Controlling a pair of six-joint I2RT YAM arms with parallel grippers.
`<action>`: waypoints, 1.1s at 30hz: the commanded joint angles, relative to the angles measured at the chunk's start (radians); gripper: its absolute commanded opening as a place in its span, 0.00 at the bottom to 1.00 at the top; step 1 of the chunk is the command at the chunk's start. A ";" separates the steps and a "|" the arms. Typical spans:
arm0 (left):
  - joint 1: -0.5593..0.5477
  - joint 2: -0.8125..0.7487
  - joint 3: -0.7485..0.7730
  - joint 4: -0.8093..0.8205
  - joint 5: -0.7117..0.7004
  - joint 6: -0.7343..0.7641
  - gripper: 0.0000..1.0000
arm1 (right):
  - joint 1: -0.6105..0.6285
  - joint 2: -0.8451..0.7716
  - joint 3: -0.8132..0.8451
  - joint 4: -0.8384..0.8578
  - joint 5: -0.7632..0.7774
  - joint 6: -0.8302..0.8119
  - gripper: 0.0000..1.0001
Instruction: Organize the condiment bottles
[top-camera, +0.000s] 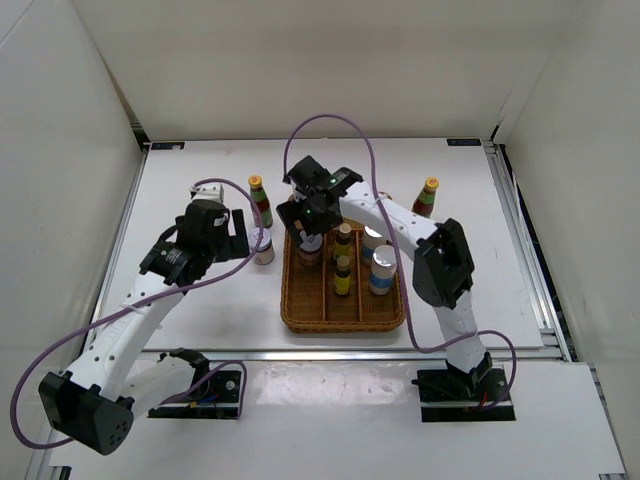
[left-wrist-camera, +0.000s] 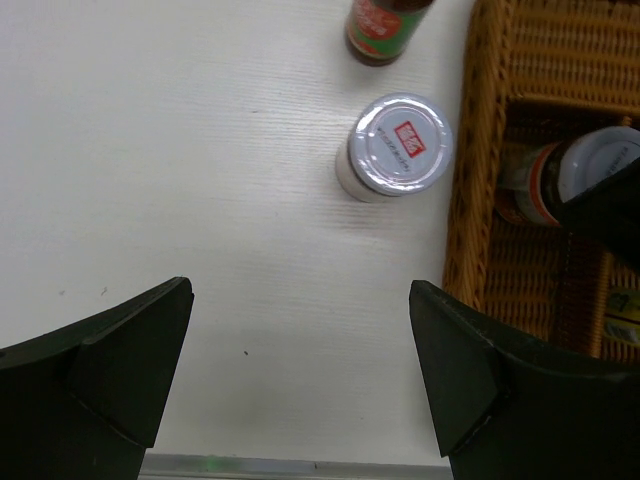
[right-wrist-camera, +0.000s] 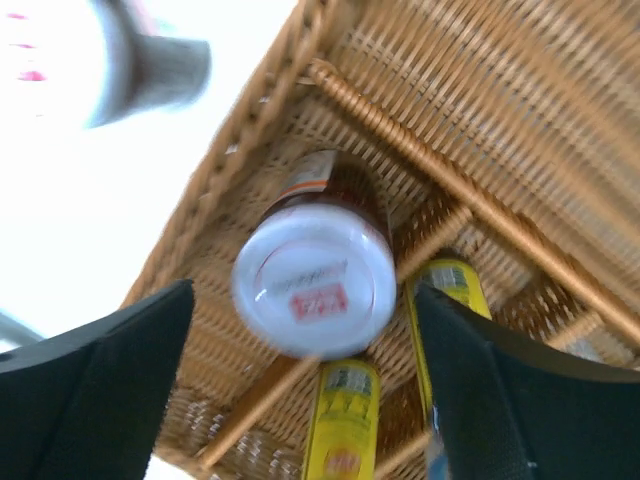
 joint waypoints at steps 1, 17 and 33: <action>-0.029 -0.019 -0.029 0.060 0.084 0.035 1.00 | 0.006 -0.165 0.087 0.006 0.000 0.018 0.96; -0.112 0.253 -0.006 0.227 0.079 0.027 1.00 | -0.012 -0.649 -0.009 -0.031 0.131 0.009 0.99; -0.057 0.581 0.123 0.281 0.017 -0.027 1.00 | -0.012 -0.875 -0.213 -0.042 0.191 0.000 0.99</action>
